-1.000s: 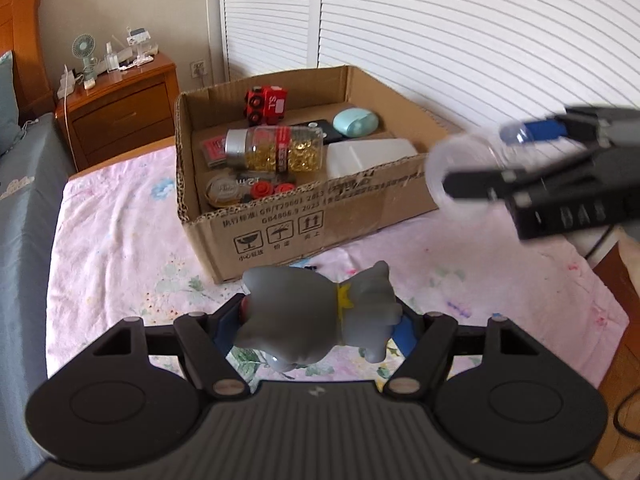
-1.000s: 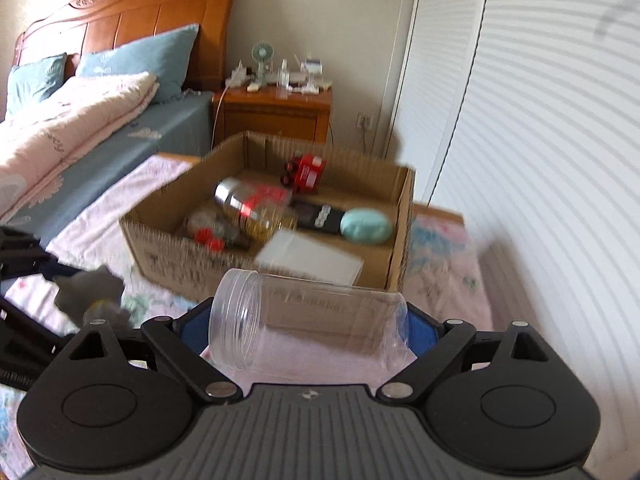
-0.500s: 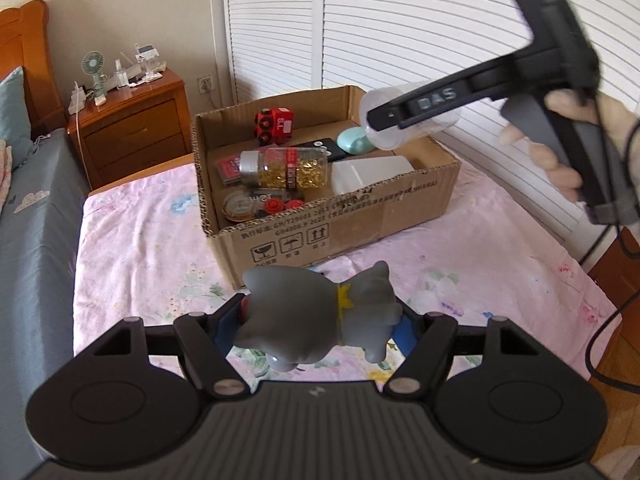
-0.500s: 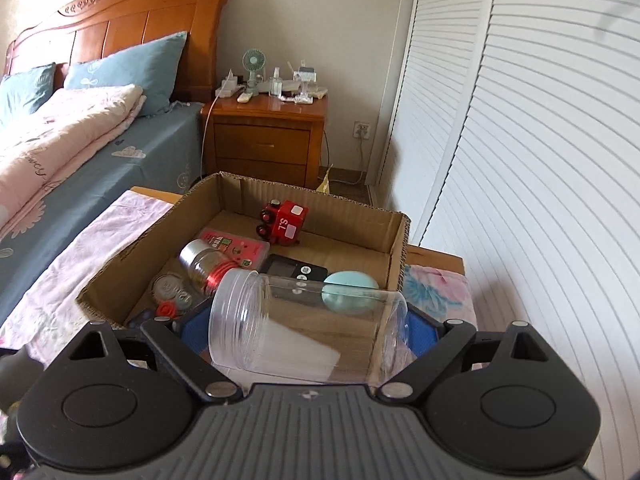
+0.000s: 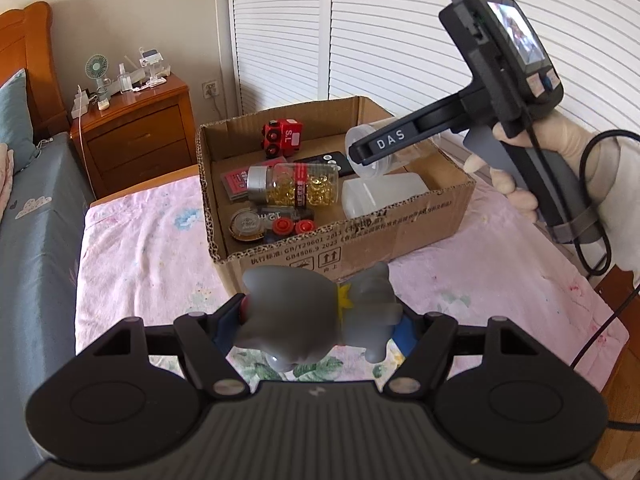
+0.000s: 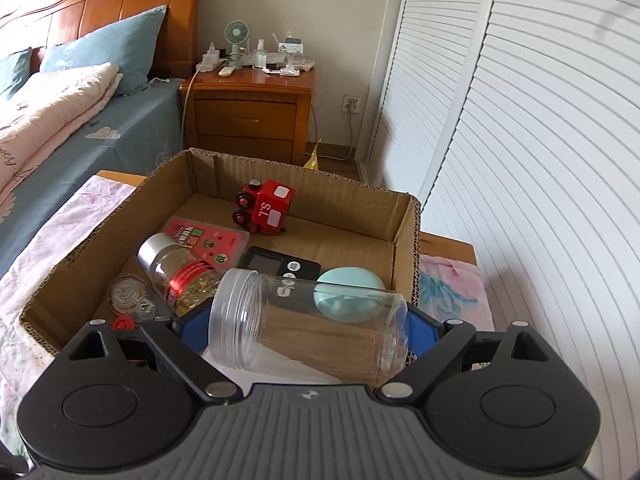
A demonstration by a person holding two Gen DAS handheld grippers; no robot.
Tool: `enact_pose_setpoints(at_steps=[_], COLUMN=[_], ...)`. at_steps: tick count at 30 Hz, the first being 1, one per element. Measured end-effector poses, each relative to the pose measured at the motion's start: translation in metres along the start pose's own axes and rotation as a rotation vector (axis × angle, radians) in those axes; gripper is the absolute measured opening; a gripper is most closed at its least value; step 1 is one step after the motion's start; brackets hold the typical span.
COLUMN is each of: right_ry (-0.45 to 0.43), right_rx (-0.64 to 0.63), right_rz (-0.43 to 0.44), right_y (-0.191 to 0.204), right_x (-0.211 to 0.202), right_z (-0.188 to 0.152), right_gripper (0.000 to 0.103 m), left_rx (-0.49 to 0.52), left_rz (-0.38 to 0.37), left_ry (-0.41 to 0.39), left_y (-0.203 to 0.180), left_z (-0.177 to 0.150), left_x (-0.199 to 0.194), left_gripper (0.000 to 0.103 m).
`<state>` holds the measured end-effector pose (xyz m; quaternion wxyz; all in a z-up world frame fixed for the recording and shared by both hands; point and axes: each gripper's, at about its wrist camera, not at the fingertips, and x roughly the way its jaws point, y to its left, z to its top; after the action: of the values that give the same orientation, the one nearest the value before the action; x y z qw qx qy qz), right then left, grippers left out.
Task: Organize rigid objects
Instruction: 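Lower the clear bottle into the cardboard box and open the right tool, then lower the grey elephant into the cardboard box and open the left tool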
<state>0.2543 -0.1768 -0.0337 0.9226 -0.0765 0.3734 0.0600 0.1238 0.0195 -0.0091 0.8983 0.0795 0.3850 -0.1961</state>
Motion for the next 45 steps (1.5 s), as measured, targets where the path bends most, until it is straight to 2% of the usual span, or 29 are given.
enact_pose_setpoints(at_steps=[3,12,17,23,29,38,45], right_ry=[-0.009,-0.016,-0.021,-0.022,-0.054,-0.06,-0.039], right_rx=[0.008,-0.026,-0.019,0.04,0.126,0.215,0.225], right_rz=[0.001,0.009,0.019,0.002,-0.004,0.018,0.016], right_y=[-0.001,0.003,0.003,-0.003,-0.013,-0.026,-0.03], right_x=[0.0,-0.02,-0.043,-0.076,-0.104,-0.113,-0.107], right_z=[0.001,-0.007,-0.024,-0.055,-0.082,-0.105,-0.116], right_gripper=[0.103,0.103,0.103,0.103,0.103,0.103,0.103], left_rx=[0.003,0.006,0.0,-0.021,-0.031,-0.002,0.004], left_rz=[-0.003,0.001,0.006,0.035,0.069,0.095,0.115], left_ry=[0.001,0.002,0.001,-0.001,-0.022,-0.022,0.042], left_y=[0.0,0.0,0.003,0.01,0.014,0.001,-0.006], left_z=[0.001,0.004,0.01,0.031,0.07,0.135,0.159], left_x=[0.002,0.003,0.001,0.003,0.012,0.064,0.125], left_gripper=[0.073,0.073,0.073,0.073,0.073,0.073,0.073])
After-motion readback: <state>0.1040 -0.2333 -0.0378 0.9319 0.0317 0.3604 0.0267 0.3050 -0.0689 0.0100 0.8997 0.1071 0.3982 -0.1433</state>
